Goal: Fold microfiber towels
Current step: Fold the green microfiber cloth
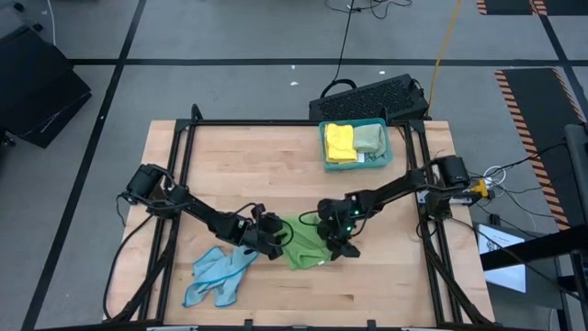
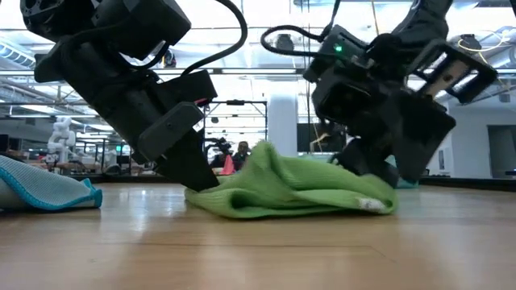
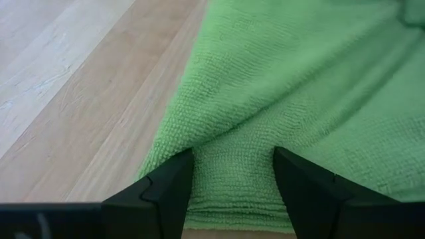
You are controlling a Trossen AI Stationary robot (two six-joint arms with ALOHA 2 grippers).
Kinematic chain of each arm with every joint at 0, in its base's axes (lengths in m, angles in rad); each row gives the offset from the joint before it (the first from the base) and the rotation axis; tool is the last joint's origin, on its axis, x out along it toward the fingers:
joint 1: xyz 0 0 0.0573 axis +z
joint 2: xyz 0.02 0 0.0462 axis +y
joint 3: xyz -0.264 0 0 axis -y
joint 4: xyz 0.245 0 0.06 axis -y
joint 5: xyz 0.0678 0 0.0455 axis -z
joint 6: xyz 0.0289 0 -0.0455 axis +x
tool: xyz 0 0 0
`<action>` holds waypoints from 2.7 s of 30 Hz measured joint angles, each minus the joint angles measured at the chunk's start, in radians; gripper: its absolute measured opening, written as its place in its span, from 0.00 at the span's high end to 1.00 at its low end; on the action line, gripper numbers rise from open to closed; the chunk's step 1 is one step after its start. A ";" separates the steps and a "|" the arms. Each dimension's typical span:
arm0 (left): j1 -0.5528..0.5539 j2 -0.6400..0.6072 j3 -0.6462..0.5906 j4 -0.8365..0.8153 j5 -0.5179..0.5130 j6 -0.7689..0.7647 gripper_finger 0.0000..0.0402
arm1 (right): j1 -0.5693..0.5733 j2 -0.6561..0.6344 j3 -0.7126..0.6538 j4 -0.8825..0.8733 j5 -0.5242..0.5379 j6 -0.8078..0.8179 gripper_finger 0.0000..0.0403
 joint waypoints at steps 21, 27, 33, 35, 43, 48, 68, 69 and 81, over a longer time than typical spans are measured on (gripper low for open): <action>0.041 -0.001 -0.001 0.006 0.011 0.017 0.47 | 0.162 -0.337 -0.437 0.771 0.382 0.356 0.68; 0.054 0.001 -0.002 0.060 0.031 0.056 0.47 | 0.189 -0.331 -0.420 0.783 0.721 0.369 0.63; 0.064 0.002 -0.003 0.100 0.045 0.102 0.47 | 0.127 -0.300 -0.353 0.754 0.794 0.318 0.57; 0.074 0.002 -0.002 0.095 0.054 0.103 0.47 | 0.116 -0.271 -0.316 0.720 0.752 0.285 0.56; 0.114 -0.001 0.000 0.059 0.076 0.110 0.47 | 0.176 -0.160 -0.270 0.655 0.724 0.250 0.55; 0.132 -0.002 0.000 0.062 0.096 0.140 0.47 | 0.222 -0.131 -0.269 0.610 0.855 0.257 0.55; 0.144 -0.001 0.000 0.067 0.100 0.156 0.47 | 0.295 -0.150 -0.270 0.471 1.087 0.422 0.48; 0.144 -0.001 0.000 0.067 0.100 0.156 0.47 | 0.295 -0.145 -0.270 0.479 1.081 0.428 0.49; 0.145 0.000 -0.001 0.076 0.097 0.158 0.47 | 0.290 -0.169 -0.270 0.469 1.043 0.348 0.97</action>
